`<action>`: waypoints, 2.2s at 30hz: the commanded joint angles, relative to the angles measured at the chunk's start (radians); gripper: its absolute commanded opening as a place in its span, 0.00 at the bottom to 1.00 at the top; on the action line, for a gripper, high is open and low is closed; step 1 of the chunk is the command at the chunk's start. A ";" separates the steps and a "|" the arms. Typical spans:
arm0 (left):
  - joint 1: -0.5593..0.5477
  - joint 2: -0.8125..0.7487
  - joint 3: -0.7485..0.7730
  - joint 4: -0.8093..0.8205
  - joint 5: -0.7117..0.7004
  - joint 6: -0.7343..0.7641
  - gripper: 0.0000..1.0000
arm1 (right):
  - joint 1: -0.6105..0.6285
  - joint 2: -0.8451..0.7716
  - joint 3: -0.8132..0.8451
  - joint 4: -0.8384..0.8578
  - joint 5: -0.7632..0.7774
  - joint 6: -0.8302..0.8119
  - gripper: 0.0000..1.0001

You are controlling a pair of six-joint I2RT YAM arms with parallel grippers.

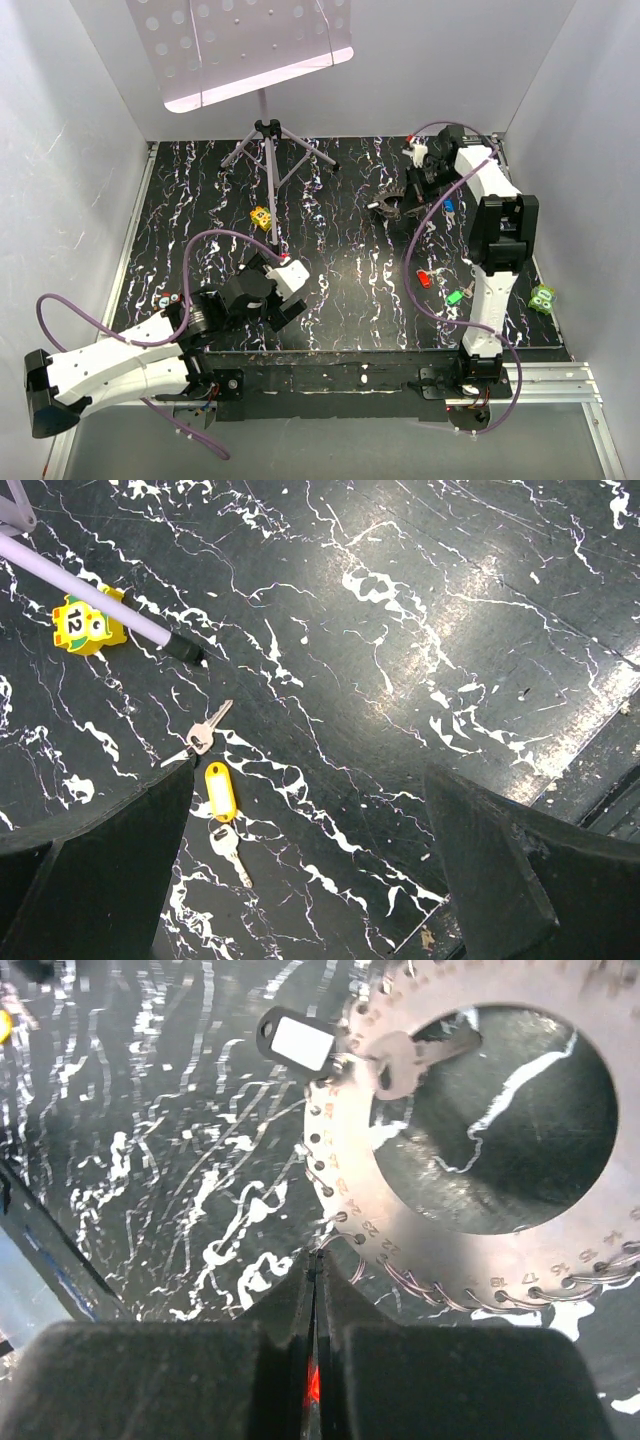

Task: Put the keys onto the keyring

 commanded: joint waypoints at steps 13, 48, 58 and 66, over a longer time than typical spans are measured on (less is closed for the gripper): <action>0.005 -0.296 -0.024 0.119 0.213 0.009 0.99 | 0.164 -0.328 -0.095 -0.311 -0.275 -0.306 0.01; 0.005 0.029 -0.249 0.867 0.488 -0.095 0.55 | 0.529 -0.480 -0.322 -0.532 -0.554 -0.797 0.01; 0.005 0.095 -0.246 0.937 0.419 -0.071 0.45 | 0.535 -0.463 -0.331 -0.543 -0.559 -0.813 0.01; 0.005 0.120 -0.237 0.960 0.378 -0.046 0.41 | 0.540 -0.457 -0.333 -0.554 -0.557 -0.822 0.01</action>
